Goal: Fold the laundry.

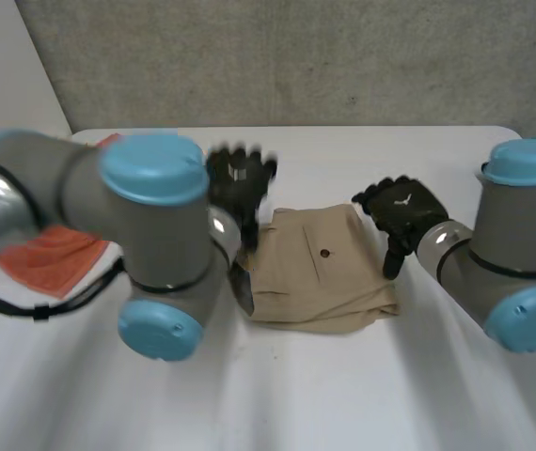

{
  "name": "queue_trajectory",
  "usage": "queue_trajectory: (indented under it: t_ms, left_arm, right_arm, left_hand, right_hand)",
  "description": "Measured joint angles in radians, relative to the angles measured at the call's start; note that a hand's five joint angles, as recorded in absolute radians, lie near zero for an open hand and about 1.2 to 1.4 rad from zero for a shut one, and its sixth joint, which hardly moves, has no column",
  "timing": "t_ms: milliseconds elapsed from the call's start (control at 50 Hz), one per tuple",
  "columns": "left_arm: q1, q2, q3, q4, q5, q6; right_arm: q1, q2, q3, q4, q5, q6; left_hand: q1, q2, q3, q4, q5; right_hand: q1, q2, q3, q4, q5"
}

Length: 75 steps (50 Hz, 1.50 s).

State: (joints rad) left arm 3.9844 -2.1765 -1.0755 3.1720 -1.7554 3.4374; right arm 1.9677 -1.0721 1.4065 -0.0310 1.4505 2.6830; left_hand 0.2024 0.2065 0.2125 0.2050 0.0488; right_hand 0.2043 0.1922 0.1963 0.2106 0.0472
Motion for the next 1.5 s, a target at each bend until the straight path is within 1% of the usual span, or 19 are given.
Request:
queue_trajectory:
  t_ms: [60,100,140,160,180,260,300,400,520,600,680,700,760,800,900,1100,1220,1340,1500]
  left_arm:
    - [0.006,0.074,-0.019,0.067,0.079,-0.002]
    - [0.012,0.119,-0.029,0.098,0.176,-0.009]
    - [0.017,0.137,-0.032,0.1,0.238,-0.016]
    - [0.025,0.153,-0.033,0.084,0.326,-0.032]
    - [0.031,0.158,-0.032,0.069,0.373,-0.043]
    - [0.058,0.164,-0.021,-0.024,0.574,-0.114]
    - [0.067,0.161,-0.018,-0.059,0.642,-0.147]
    - [0.079,0.152,-0.02,-0.102,0.727,-0.201]
    - [0.078,0.147,-0.029,-0.101,0.727,-0.211]
    - [0.077,0.147,-0.031,-0.097,0.72,-0.209]
    - [0.077,0.149,-0.032,-0.095,0.715,-0.207]
    - [0.077,0.15,-0.032,-0.095,0.715,-0.206]
    - [0.078,0.153,-0.033,-0.095,0.714,-0.206]
    - [0.079,0.155,-0.033,-0.095,0.714,-0.206]
    - [0.085,0.16,-0.034,-0.095,0.712,-0.208]
    - [0.102,0.199,-0.033,-0.064,0.678,-0.214]
    - [0.102,0.224,-0.035,-0.03,0.667,-0.229]
    - [0.096,0.227,-0.042,-0.02,0.668,-0.24]
    - [0.092,0.22,-0.069,-0.02,0.672,-0.239]
  right_arm:
    - [0.017,-0.08,0.101,-0.079,0.008,-0.003]
    - [0.047,-0.145,0.206,-0.157,0.011,-0.007]
    - [0.063,-0.162,0.248,-0.186,0.012,-0.01]
    - [0.088,-0.176,0.303,-0.223,0.013,-0.015]
    - [0.104,-0.179,0.336,-0.246,0.014,-0.018]
    - [0.149,-0.136,0.424,-0.328,0.014,-0.03]
    - [0.158,-0.1,0.442,-0.369,0.013,-0.034]
    - [0.162,0.01,0.447,-0.517,0.015,-0.051]
    - [0.159,0.103,0.397,-0.671,0.017,-0.093]
    - [0.158,0.142,0.344,-0.704,0.018,-0.108]
    - [0.157,0.177,0.27,-0.71,0.015,-0.107]
    - [0.157,0.18,0.263,-0.71,0.014,-0.107]
    - [0.153,0.201,0.203,-0.702,0.01,-0.102]
    - [0.144,0.211,0.162,-0.69,0.008,-0.094]
    - [0.101,0.202,0.081,-0.66,0.009,-0.043]
    - [-0.094,0.045,-0.069,-0.647,0.005,0.134]
    - [-0.295,-0.009,-0.165,-0.687,-0.01,0.243]
    - [-0.482,0.07,-0.232,-0.766,-0.092,0.335]
    - [-0.712,0.291,-0.271,-0.895,-0.283,0.434]
  left_hand:
    - [0.0,0.0,0.001,0.0,0.0]
    - [0.026,0.016,0.013,0.017,0.006]
    - [0.032,0.023,0.016,0.023,0.006]
    - [0.033,0.026,0.019,0.029,0.006]
    - [0.033,0.028,0.021,0.031,0.006]
    - [0.033,0.03,0.022,0.034,0.006]
    - [0.033,0.03,0.022,0.034,0.006]
    - [0.033,0.03,0.022,0.034,0.006]
    - [0.033,0.03,0.022,0.034,0.006]
    - [0.033,0.031,0.023,0.034,0.006]
    - [0.033,0.039,0.033,0.042,0.026]
    - [0.033,0.039,0.033,0.044,0.026]
    - [0.048,0.046,0.04,0.049,0.033]
    - [0.055,0.049,0.043,0.054,0.037]
    - [0.055,0.049,0.043,0.054,0.037]
    - [0.056,0.049,0.043,0.054,0.037]
    - [0.056,0.049,0.043,0.054,0.037]
    - [0.055,0.049,0.043,0.054,0.037]
    - [0.055,0.049,0.043,0.054,0.037]
  right_hand:
    - [0.0,0.0,0.0,0.0,0.0]
    - [0.0,0.0,0.0,0.0,0.0]
    - [0.0,0.0,0.0,0.0,0.0]
    - [0.0,0.0,0.0,0.0,0.0]
    - [0.0,0.0,0.0,0.0,0.0]
    - [0.0,0.0,0.0,0.0,0.0]
    - [0.0,0.0,0.0,0.0,0.0]
    - [0.0,0.0,0.0,0.0,0.0]
    - [0.0,0.0,0.0,0.0,0.0]
    - [0.015,0.022,0.02,0.015,0.011]
    - [0.375,0.389,0.379,0.364,0.307]
    - [0.557,0.605,0.589,0.572,0.473]
    - [0.784,0.923,0.911,0.898,0.805]
    - [0.809,0.947,0.948,0.972,0.88]
    - [0.814,0.947,0.948,0.983,0.891]
    - [0.829,0.947,0.954,0.988,0.9]
    - [0.829,0.947,0.955,0.99,0.905]
    - [0.83,0.947,0.96,0.99,0.91]
    - [0.83,0.947,0.96,0.991,0.91]
